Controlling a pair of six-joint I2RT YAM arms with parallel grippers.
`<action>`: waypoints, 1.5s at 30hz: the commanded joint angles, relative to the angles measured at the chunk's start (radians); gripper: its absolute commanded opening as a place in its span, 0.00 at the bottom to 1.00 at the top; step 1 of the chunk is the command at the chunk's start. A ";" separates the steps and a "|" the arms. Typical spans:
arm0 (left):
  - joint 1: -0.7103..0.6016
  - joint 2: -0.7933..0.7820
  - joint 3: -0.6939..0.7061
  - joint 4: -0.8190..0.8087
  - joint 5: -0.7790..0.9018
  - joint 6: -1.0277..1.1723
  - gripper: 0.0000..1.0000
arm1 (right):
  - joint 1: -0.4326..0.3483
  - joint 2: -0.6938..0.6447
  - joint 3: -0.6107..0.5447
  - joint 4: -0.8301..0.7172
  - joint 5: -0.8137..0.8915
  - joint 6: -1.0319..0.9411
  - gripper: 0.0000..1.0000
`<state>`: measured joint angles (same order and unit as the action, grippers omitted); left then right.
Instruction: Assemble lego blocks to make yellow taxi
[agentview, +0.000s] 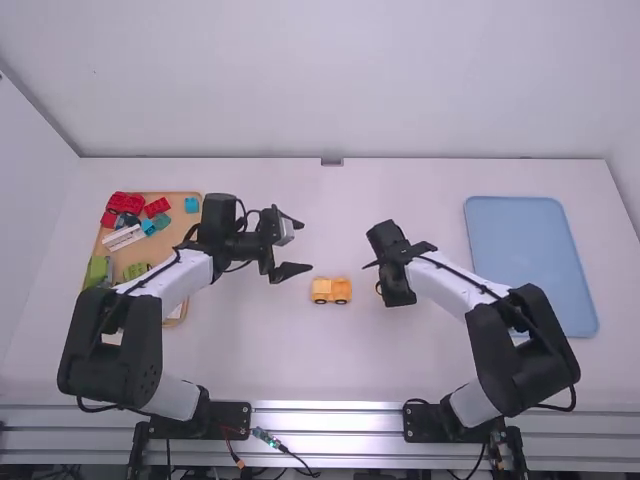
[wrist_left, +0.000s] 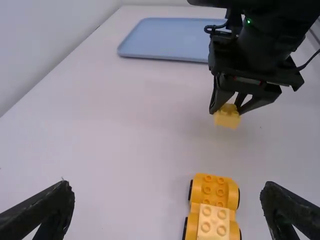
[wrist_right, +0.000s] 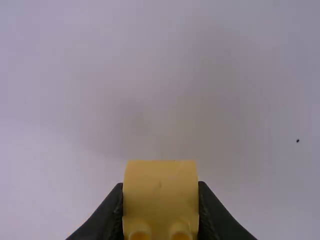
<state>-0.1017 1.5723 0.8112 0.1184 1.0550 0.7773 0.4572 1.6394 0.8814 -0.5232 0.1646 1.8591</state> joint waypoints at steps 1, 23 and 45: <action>0.003 -0.025 -0.014 -0.001 0.029 -0.003 0.99 | -0.011 -0.005 -0.007 0.001 0.042 0.018 0.00; 0.003 -0.025 -0.014 -0.001 0.029 -0.004 0.99 | -0.043 0.138 -0.006 0.111 -0.056 -0.023 0.00; 0.003 -0.025 -0.014 -0.002 0.029 -0.003 0.99 | -0.057 0.139 -0.006 0.115 -0.117 -0.023 0.66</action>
<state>-0.1020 1.5723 0.8112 0.1181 1.0550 0.7769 0.4046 1.7664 0.8814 -0.4030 0.0513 1.8336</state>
